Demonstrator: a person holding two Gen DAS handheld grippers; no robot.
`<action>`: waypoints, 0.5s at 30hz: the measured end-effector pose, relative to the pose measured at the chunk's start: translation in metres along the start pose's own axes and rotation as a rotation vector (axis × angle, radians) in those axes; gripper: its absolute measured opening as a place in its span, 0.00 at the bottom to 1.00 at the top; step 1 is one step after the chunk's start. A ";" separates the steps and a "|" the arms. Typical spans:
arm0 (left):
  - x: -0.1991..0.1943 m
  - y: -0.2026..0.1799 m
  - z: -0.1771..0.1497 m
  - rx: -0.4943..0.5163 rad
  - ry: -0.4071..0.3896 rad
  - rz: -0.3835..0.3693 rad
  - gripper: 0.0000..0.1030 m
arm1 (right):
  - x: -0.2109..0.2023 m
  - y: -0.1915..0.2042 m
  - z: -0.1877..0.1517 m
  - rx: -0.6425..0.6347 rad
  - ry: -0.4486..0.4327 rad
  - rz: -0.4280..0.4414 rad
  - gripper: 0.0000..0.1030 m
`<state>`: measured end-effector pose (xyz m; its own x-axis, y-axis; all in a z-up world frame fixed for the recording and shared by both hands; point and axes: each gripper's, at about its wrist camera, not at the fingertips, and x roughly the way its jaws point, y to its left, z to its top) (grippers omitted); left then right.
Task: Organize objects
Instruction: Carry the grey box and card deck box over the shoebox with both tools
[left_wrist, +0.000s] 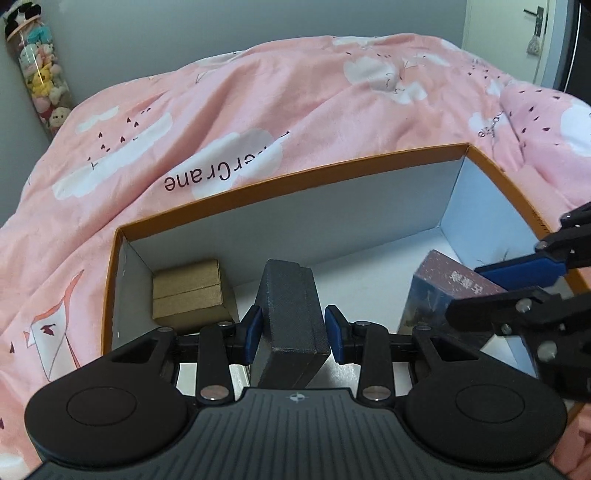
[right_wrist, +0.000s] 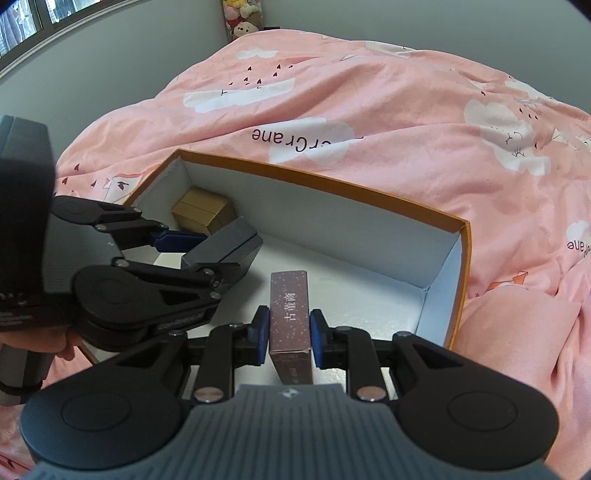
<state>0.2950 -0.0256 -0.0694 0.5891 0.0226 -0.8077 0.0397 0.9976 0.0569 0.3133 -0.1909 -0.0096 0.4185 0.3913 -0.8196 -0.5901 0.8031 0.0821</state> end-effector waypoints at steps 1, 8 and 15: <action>0.002 -0.001 0.001 -0.004 0.007 0.007 0.40 | 0.000 0.000 0.000 -0.001 0.002 -0.002 0.23; 0.009 0.007 -0.001 -0.090 0.047 -0.085 0.43 | -0.004 -0.001 -0.003 -0.007 0.012 -0.021 0.23; 0.012 0.015 0.000 -0.122 0.085 -0.186 0.67 | -0.002 -0.003 -0.005 -0.014 0.025 -0.027 0.23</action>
<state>0.3023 -0.0108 -0.0782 0.5106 -0.1617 -0.8445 0.0403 0.9856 -0.1643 0.3109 -0.1966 -0.0110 0.4172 0.3578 -0.8354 -0.5885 0.8068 0.0517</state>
